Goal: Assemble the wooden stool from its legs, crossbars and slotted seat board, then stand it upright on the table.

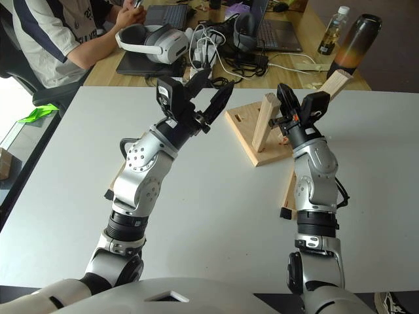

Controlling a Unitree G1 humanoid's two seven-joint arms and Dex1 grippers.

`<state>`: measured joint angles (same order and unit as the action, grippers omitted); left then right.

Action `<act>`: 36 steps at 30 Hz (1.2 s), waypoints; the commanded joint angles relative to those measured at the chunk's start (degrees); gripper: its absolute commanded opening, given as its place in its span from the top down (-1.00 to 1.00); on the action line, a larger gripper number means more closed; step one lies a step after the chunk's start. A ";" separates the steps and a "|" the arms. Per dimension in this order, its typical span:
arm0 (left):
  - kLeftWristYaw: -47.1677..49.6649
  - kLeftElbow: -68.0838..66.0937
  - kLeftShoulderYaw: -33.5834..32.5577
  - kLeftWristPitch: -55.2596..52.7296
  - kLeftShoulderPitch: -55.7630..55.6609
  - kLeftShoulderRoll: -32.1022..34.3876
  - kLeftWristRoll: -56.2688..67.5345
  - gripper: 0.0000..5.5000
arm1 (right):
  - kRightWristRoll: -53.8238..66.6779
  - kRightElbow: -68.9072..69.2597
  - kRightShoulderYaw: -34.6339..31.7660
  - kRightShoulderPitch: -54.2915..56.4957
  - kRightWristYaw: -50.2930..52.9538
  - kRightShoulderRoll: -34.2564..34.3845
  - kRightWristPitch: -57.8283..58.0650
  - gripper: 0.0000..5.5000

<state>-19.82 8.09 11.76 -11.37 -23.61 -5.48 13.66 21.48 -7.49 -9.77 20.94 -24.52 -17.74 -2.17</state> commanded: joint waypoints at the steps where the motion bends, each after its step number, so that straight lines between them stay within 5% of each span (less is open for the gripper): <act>1: 1.03 -0.61 -0.45 0.37 0.15 -0.54 -0.02 -0.09 | -0.68 2.10 1.08 2.26 1.31 0.61 3.66 0.98; 7: 2.44 -2.41 0.05 0.64 -0.02 -1.16 -0.89 -0.09 | 0.94 5.37 7.14 2.51 -3.79 -2.18 19.09 0.98; 21: -1.77 -2.90 2.55 -2.07 0.15 -0.66 1.16 -0.09 | 14.04 8.37 2.94 0.27 -16.92 -8.53 38.18 0.98; 29: -11.82 3.61 8.85 -13.26 2.45 3.36 7.52 -0.09 | 15.00 -2.35 -12.58 11.75 -9.66 -6.41 21.19 0.98; 36: -11.51 4.59 9.20 -16.52 -0.91 1.26 9.50 -0.09 | 6.62 -12.34 -13.82 19.22 0.22 -7.36 9.00 0.98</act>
<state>-31.79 12.34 20.37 -26.75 -22.99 -2.94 22.79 30.97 -16.65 -23.34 37.89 -27.31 -24.51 9.66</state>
